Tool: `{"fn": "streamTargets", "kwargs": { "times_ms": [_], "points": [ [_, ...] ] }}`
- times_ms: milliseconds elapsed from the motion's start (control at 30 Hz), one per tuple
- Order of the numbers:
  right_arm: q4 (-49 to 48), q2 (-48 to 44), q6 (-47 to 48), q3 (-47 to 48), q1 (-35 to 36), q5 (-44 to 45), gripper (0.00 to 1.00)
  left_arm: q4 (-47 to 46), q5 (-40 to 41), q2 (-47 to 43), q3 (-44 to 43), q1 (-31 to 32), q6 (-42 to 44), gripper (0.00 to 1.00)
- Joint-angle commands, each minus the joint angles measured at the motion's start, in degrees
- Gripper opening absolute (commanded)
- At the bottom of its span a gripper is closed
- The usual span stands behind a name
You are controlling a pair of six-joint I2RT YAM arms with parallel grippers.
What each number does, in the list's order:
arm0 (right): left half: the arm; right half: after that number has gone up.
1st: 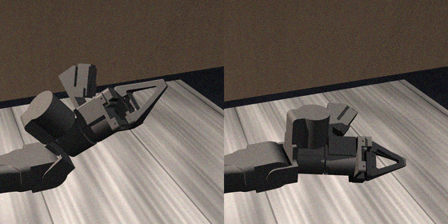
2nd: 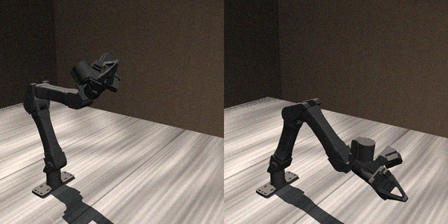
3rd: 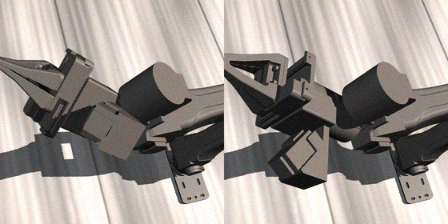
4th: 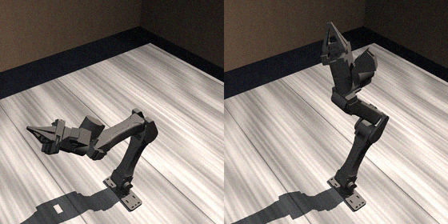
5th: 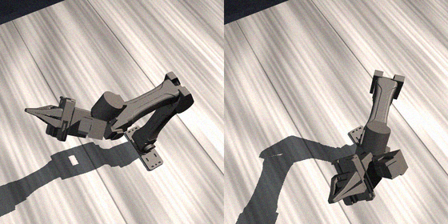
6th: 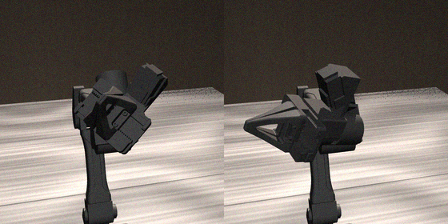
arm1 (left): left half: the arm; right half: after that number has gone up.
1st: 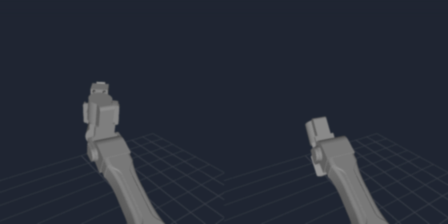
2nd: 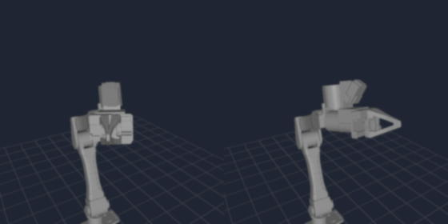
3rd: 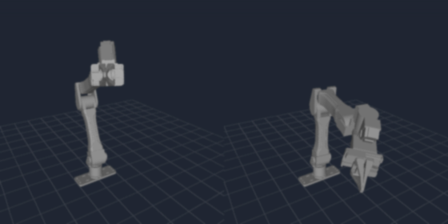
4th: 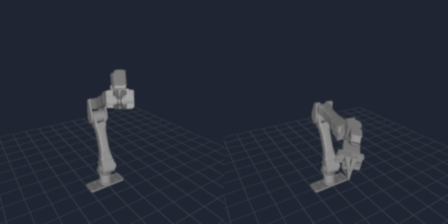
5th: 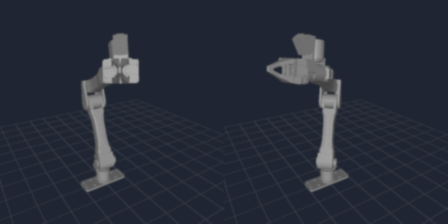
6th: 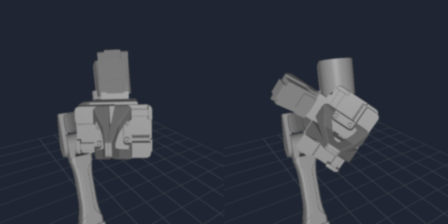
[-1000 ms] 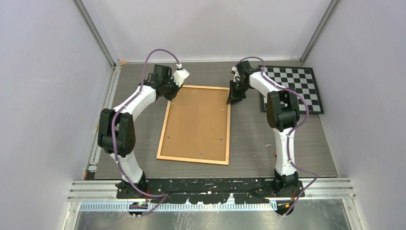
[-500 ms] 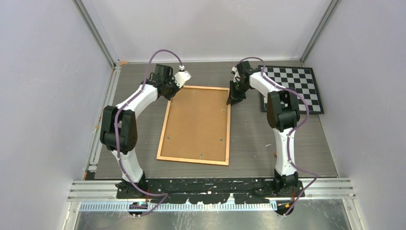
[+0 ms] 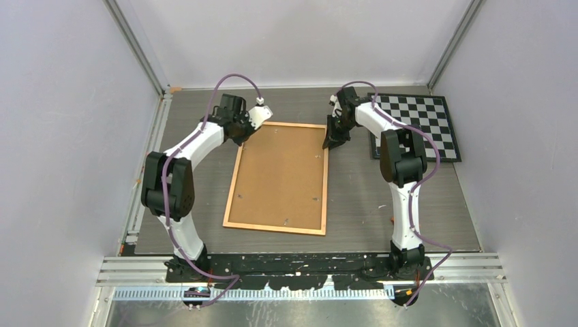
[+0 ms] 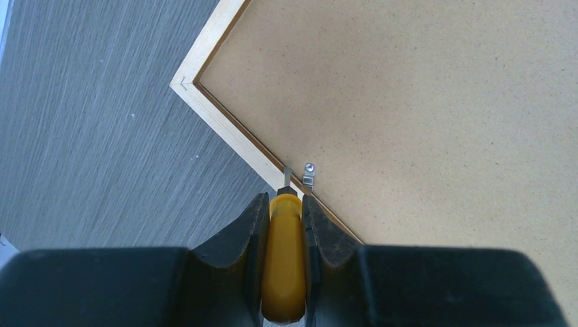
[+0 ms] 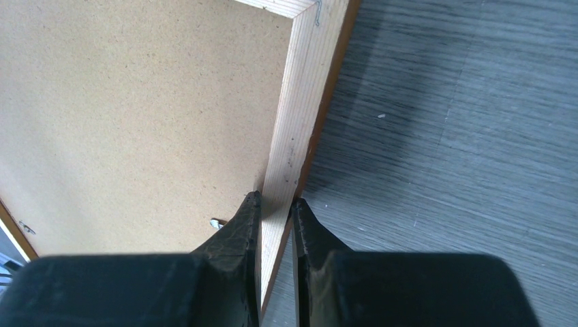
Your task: Take the photo out of the frame
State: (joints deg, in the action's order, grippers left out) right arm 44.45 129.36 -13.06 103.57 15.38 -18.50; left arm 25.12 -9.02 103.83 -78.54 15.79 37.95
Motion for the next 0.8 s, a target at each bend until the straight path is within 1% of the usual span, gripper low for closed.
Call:
{"fn": "streamTargets", "kwargs": {
  "times_ms": [0, 333, 600, 767],
  "points": [
    [4.0, -0.2, 2.0, -0.6, 1.1, -0.1, 0.0, 3.7, -2.0, -2.9, 1.3, -0.1, 0.0, 0.0],
    [3.6, -0.1, 1.8, -1.0, 1.1, -0.3, 0.01, 6.0, -5.0, -4.1, 2.0, 0.3, -1.5, 0.0],
    [3.7, 0.0, 1.8, -1.0, 1.1, -0.7, 0.01, 1.9, -4.0, -2.0, 1.5, 0.6, -5.9, 0.0],
    [3.6, -0.2, 1.7, -1.3, 1.1, -0.6, 0.01, 0.6, -6.1, -1.8, 1.4, 0.6, -8.4, 0.0]
  ]
}}
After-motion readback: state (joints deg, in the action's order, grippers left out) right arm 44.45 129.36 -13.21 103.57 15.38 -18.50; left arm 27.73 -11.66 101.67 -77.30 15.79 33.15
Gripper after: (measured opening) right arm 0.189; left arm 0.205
